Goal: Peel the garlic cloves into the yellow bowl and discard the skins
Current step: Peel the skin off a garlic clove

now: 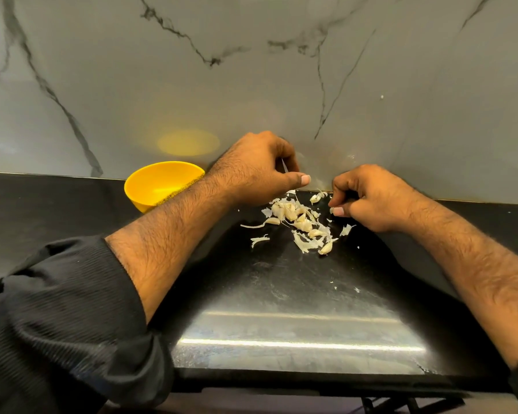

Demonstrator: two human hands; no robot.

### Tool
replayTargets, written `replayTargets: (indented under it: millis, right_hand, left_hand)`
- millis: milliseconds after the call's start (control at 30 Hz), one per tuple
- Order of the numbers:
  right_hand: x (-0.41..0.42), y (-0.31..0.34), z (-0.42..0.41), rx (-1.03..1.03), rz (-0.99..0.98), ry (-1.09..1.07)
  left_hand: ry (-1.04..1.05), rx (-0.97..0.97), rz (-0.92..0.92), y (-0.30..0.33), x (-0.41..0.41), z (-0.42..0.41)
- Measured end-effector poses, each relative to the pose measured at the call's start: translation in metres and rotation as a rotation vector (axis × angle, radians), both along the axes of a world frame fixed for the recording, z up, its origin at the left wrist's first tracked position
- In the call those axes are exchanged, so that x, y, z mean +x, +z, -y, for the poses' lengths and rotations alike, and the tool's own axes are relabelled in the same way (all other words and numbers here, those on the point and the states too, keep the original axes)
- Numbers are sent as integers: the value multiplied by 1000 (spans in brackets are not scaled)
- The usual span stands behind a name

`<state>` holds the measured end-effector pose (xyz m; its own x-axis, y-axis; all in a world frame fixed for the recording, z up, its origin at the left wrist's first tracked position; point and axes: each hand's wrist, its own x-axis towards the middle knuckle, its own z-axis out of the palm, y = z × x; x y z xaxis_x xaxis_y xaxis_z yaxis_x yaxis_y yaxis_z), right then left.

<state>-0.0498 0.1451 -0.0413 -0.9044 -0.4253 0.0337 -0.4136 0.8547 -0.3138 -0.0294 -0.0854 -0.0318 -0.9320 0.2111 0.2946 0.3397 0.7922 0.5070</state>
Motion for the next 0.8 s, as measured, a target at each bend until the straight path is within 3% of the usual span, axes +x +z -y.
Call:
replayTargets:
  millis: [100,200,233,333,400,467,533,633,800]
  right_hand:
    - [-1,-2,-5,-70,-31,11]
    - [-3,3,-13,-379,-172,26]
    - [-3,5,-10,-362,-173,36]
    - [-2,-4,2,59,-31,55]
    - [-2,-5,0,87,11,27]
    - [-4,-5,-8,-66,32,18]
    - [-6,-5,-19,-429,79,-2]
    - [-3,-3,-23,-962,300,57]
    - [3,-1,-16,-1131,489,120]
  left_hand:
    - [0,1,5,0,0,0]
    - [5,10,0,2,-1,2]
    - [8,15,-6,2,-2,3]
    - [2,10,-4,0,-2,2]
    - [-4,5,3,-1,-2,2]
    - [4,15,-2,-1,-1,5]
    - [-1,27,-11,0,-1,5]
    - [-44,81,-36,0,-1,4]
    - [-153,195,-74,-1,1,1]
